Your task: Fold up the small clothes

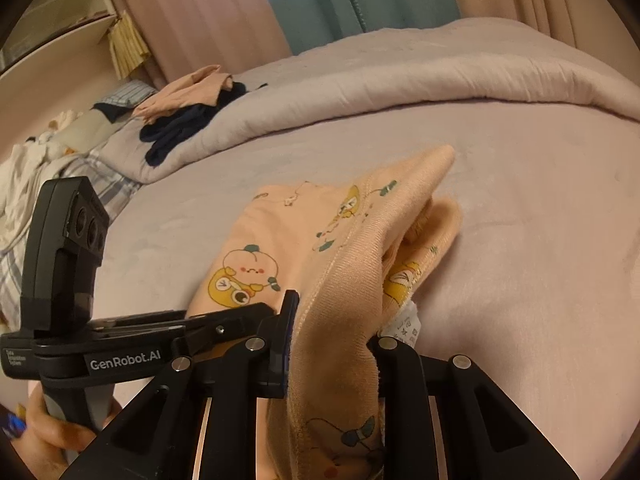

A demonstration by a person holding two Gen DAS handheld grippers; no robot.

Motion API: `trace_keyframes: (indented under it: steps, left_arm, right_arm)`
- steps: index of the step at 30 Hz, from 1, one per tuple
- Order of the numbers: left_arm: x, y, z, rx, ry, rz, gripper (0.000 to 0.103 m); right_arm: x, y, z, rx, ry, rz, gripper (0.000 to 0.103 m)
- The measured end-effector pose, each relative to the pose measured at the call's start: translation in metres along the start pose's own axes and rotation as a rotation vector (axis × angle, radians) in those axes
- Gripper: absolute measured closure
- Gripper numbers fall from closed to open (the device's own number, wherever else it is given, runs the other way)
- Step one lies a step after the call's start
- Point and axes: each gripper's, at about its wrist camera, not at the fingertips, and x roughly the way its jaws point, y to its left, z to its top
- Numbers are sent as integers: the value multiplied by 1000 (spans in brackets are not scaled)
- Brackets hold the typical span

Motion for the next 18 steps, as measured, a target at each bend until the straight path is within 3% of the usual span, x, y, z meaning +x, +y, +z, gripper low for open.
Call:
trace_keyframes:
  steps: [18]
  left_arm:
    - [-34,-8,-28,19,-37,21,72]
  right_arm:
    - [-47,43,-32,-68,-15,15,80]
